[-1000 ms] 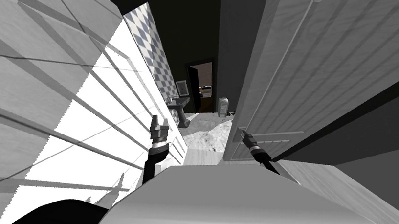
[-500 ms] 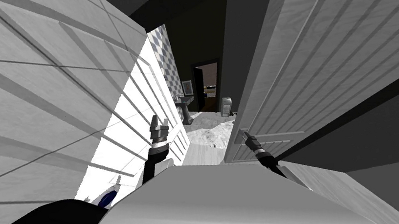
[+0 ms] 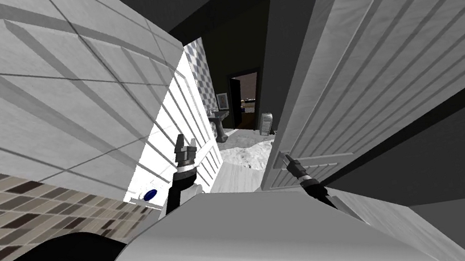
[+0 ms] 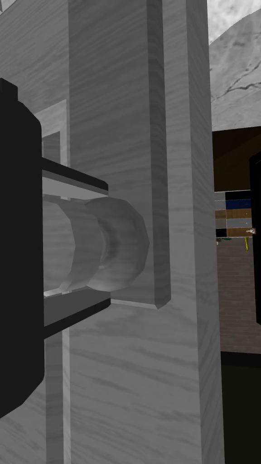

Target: Pull the door open

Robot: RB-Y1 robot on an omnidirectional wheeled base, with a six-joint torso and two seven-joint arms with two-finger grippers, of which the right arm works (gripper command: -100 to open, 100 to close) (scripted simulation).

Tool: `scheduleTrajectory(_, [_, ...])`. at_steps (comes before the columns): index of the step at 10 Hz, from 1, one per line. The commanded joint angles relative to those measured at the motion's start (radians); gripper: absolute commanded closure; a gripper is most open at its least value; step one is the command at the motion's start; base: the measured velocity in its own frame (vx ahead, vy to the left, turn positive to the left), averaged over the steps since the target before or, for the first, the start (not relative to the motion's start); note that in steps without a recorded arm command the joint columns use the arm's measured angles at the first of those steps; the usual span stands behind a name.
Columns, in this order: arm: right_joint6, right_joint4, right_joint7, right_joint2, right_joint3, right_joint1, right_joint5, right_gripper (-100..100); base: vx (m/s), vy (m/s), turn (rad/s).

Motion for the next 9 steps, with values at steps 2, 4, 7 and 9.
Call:
scheduleTrajectory(2, [-0.049,0.01,-0.027,-0.03,-0.002,0.021,0.007,100,-0.238,-0.103,0.165])
scheduleTrajectory(4, [-0.084,0.015,-0.046,-0.051,-0.003,0.035,0.012,100,-0.235,-0.098,0.136])
scheduleTrajectory(7, [-0.114,0.031,-0.057,-0.061,0.006,0.039,0.017,100,-0.183,-0.082,0.089])
scheduleTrajectory(9, [-0.142,0.042,-0.069,-0.077,0.004,0.042,0.02,100,-0.229,-0.098,0.164])
